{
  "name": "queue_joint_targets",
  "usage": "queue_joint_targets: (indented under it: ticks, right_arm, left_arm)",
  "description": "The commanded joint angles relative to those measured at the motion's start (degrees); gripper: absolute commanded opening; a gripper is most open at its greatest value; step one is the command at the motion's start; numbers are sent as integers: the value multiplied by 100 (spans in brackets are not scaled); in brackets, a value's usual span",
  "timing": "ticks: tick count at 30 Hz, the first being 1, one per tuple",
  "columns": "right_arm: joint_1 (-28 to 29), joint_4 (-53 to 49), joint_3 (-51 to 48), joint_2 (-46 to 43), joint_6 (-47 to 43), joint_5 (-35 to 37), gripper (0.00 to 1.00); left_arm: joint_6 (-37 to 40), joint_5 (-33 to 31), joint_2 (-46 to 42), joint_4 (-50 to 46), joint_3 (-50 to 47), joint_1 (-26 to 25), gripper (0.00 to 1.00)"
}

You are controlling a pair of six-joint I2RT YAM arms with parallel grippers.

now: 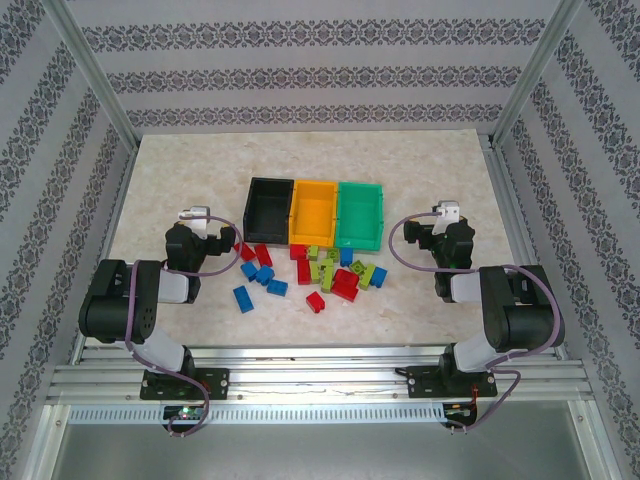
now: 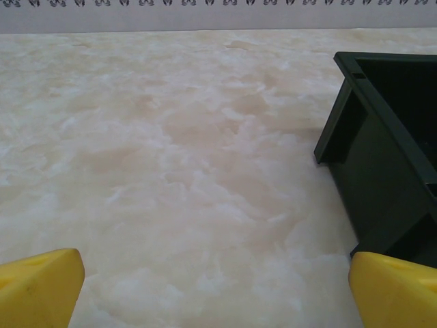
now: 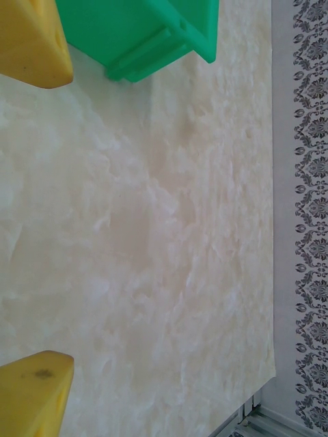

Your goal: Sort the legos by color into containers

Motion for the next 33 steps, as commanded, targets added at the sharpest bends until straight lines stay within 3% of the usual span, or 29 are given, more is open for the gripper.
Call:
queue_joint_targets:
  ticks: [1, 11, 20, 24, 28, 33]
  right_arm:
    - [49, 127, 83, 48, -24, -99, 99]
    - [342, 284, -144, -219, -253, 412, 99]
    - [898, -458, -369, -1578, -594, 1267, 98]
    - [886, -1359, -385, -2547, 335, 1194, 98]
    - [757, -3504, 300, -3311, 1433, 302, 98]
    - [849, -5272, 842, -3244, 2256, -990, 98]
  left_arm:
    - [27, 44, -30, -69, 61, 18, 99]
    - [-84, -231, -145, 659, -352, 16, 99]
    - [44, -736, -1473, -747, -201, -214, 99]
    - [-622, -1277, -2165, -1297, -150, -207, 99]
    - [-1383, -310, -2594, -2054, 130, -196, 99]
    - [-2472, 1099, -2274, -2529, 404, -198, 99]
